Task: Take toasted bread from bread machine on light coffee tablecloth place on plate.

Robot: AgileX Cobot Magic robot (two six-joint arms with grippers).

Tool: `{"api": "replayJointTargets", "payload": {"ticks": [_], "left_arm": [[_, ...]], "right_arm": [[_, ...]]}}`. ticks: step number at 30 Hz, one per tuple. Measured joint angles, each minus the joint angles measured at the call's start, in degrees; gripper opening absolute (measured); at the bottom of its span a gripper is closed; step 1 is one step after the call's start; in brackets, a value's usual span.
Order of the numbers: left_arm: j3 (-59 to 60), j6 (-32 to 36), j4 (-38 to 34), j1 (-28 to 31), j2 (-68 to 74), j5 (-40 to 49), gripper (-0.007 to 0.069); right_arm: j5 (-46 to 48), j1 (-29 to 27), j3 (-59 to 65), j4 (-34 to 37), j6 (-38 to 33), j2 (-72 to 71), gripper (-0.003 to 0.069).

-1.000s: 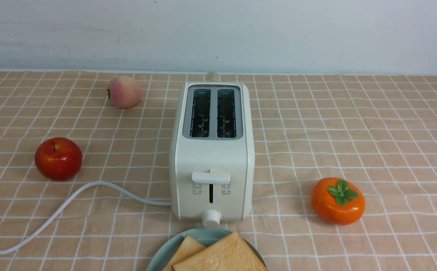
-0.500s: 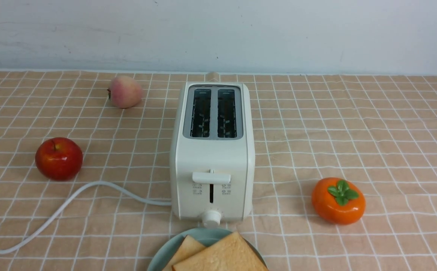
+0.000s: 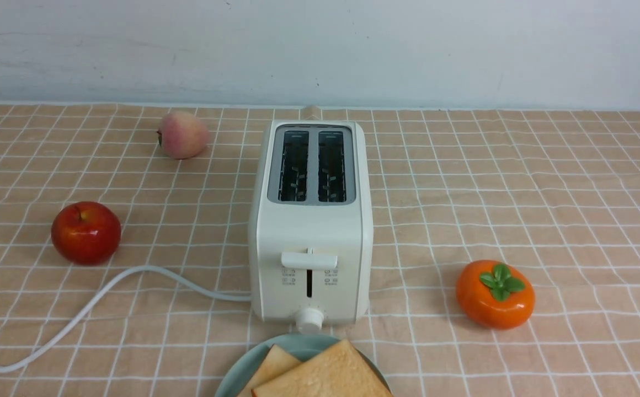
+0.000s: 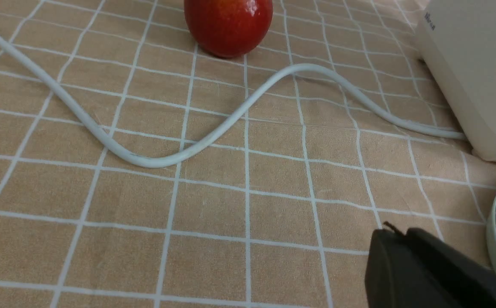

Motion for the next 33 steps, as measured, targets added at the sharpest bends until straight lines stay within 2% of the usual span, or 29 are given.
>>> {"api": "replayJointTargets", "payload": {"ticks": [33], "left_arm": [[0.06, 0.01, 0.00, 0.06, 0.00, -0.47, 0.0042]], "right_arm": [[-1.21, 0.00, 0.00, 0.05, 0.07, 0.00, 0.0095]]}}
